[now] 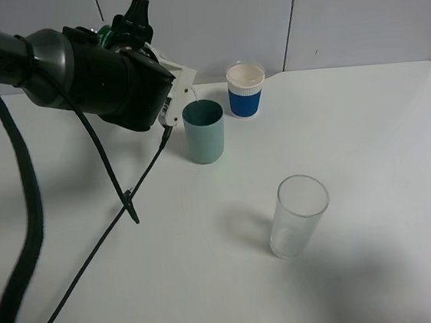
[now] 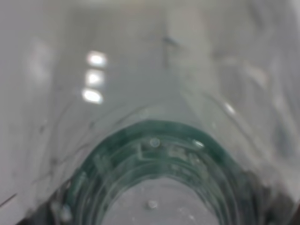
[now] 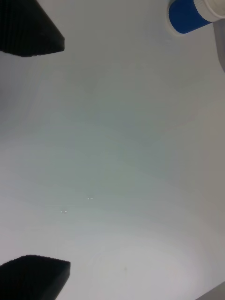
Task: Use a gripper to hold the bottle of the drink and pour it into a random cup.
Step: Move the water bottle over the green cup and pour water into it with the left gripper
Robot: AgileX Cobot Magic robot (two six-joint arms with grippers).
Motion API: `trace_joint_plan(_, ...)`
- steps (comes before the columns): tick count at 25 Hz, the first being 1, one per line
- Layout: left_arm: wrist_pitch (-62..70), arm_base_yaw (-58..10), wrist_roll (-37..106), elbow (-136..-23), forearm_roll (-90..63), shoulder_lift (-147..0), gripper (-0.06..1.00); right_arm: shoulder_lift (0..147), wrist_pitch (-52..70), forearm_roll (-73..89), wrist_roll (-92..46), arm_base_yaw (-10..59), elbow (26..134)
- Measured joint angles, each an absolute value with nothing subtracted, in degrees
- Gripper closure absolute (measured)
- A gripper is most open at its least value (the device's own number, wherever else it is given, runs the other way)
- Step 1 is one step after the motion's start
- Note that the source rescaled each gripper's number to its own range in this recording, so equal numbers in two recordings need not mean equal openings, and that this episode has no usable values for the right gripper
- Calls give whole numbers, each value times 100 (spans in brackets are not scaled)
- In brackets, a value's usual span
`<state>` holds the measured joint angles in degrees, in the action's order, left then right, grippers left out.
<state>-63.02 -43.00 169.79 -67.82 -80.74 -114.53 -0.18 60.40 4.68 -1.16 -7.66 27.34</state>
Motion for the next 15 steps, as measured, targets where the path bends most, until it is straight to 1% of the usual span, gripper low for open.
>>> trace_joint_plan(15, -6436, -4300, 16979, -6782, -7941, -11453, 94, -18, 6040, 463, -116, -766, 2734)
